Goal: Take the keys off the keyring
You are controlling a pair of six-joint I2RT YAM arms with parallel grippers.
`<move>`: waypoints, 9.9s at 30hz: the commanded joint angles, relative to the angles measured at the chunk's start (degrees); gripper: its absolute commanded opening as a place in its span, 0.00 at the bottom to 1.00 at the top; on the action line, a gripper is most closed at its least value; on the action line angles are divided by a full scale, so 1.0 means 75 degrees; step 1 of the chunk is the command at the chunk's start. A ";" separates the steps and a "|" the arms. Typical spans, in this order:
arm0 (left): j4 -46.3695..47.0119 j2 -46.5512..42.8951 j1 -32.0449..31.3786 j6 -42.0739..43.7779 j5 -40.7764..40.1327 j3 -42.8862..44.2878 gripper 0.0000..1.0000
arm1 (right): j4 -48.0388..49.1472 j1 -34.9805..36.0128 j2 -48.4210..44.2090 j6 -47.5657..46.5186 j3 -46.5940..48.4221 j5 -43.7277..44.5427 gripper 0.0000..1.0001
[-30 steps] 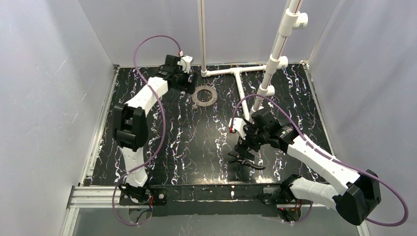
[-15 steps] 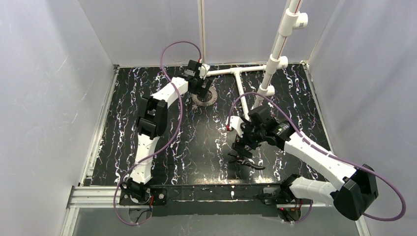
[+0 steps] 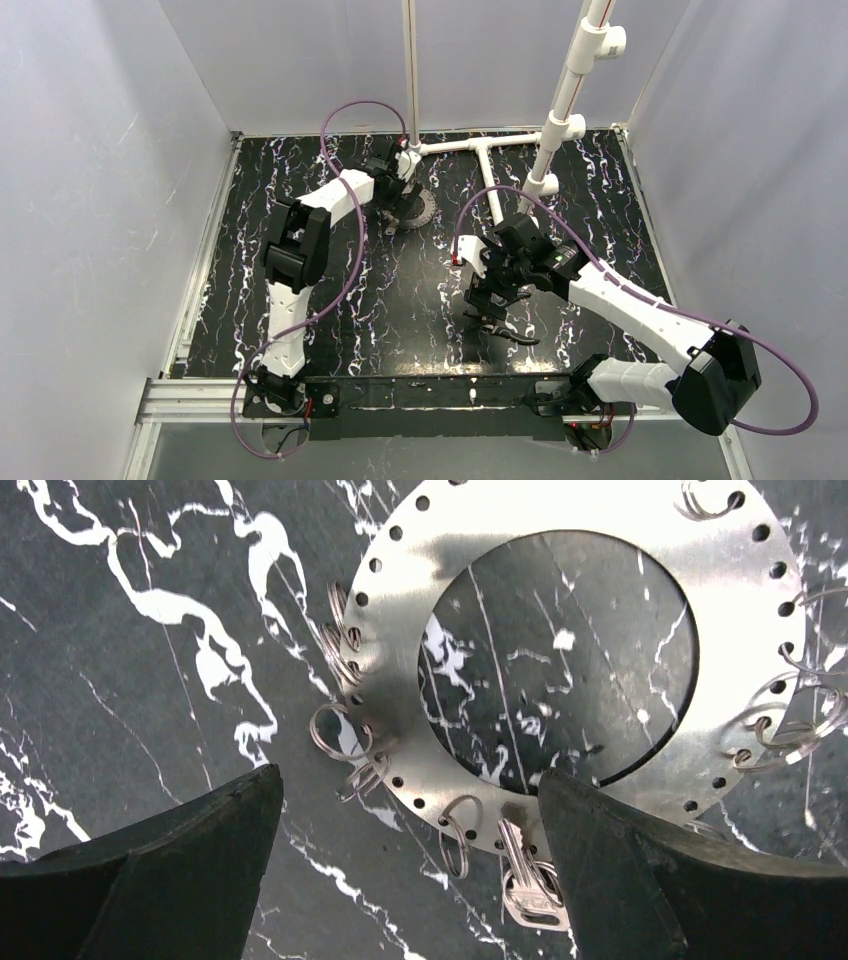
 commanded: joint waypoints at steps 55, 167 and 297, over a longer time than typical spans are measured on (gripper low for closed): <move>-0.0556 -0.3036 0.1863 -0.2768 0.2717 -0.3729 0.50 | 0.2413 0.0887 0.2500 0.1938 0.1310 0.0423 0.98; 0.0718 -0.7858 0.4795 -0.4415 0.7550 -0.4979 0.98 | 0.7199 -0.0080 0.4134 0.8780 0.3117 -0.1639 0.01; -0.2929 -0.8439 0.2879 0.3199 0.5869 -0.5372 0.00 | 0.7851 -0.0168 0.4137 1.0449 0.1237 -0.1437 0.98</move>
